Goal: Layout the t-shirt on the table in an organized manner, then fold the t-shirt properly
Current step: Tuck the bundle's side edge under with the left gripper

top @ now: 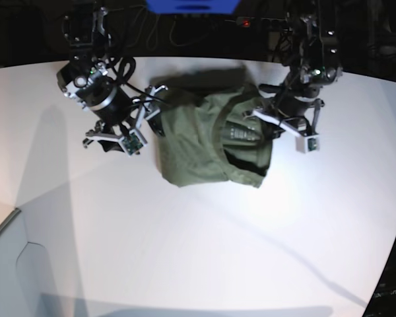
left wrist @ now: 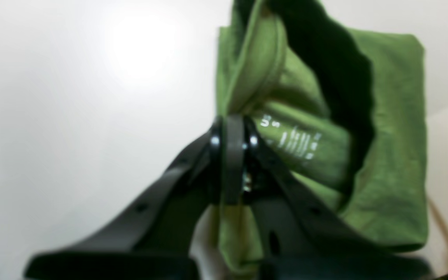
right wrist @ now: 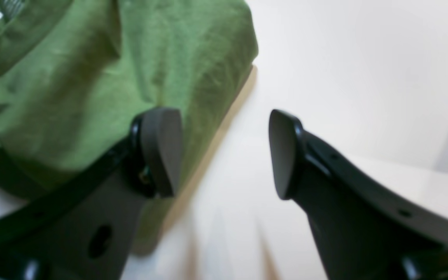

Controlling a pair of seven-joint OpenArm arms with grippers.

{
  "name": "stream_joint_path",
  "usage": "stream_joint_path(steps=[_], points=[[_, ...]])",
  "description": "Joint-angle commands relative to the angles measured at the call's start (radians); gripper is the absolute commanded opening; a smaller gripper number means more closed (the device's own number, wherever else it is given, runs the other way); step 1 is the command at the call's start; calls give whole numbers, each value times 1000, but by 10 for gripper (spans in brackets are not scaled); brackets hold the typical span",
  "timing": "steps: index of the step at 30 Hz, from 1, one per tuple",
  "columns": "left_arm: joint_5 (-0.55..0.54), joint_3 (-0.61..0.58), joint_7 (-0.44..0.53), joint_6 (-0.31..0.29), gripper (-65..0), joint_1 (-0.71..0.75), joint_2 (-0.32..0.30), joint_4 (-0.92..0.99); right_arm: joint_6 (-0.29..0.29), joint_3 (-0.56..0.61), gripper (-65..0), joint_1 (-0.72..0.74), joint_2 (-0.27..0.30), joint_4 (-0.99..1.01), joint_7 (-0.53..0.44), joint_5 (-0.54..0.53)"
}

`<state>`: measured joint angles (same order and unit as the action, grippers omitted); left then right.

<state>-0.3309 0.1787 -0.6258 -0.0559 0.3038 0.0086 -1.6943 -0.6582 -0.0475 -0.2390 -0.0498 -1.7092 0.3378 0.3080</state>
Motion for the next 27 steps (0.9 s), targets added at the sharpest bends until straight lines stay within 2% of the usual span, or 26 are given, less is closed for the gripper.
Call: stream_joint_path(steps=[1, 7, 9, 16, 18, 22, 27], points=[[-4, 11, 19, -6, -649, -5, -2, -11, 1, 2, -295, 10, 0, -18, -26, -14], [-4, 17, 19, -6, -644, -39, -2, 82, 1, 8, -295, 10, -5, -18, -26, -14], [-4, 17, 19, -6, -616, -47, -2, 110, 1, 8, -295, 10, -5, -18, -26, -14], [-4, 18, 19, -6, -315, -28, -2, 87, 1, 8, -295, 8, -3, -18, -26, -14], [-4, 34, 19, -6, -273, -2, -2, 40, 1, 5, -295, 7, -3, -18, -26, -14], [-4, 78, 19, -6, -263, -1, -2, 0, 1, 4, -295, 3, -3, -18, -26, -14], [-4, 74, 19, -6, -262, -59, 3, 63, 1, 8, -295, 0, -6, -18, -26, -14]])
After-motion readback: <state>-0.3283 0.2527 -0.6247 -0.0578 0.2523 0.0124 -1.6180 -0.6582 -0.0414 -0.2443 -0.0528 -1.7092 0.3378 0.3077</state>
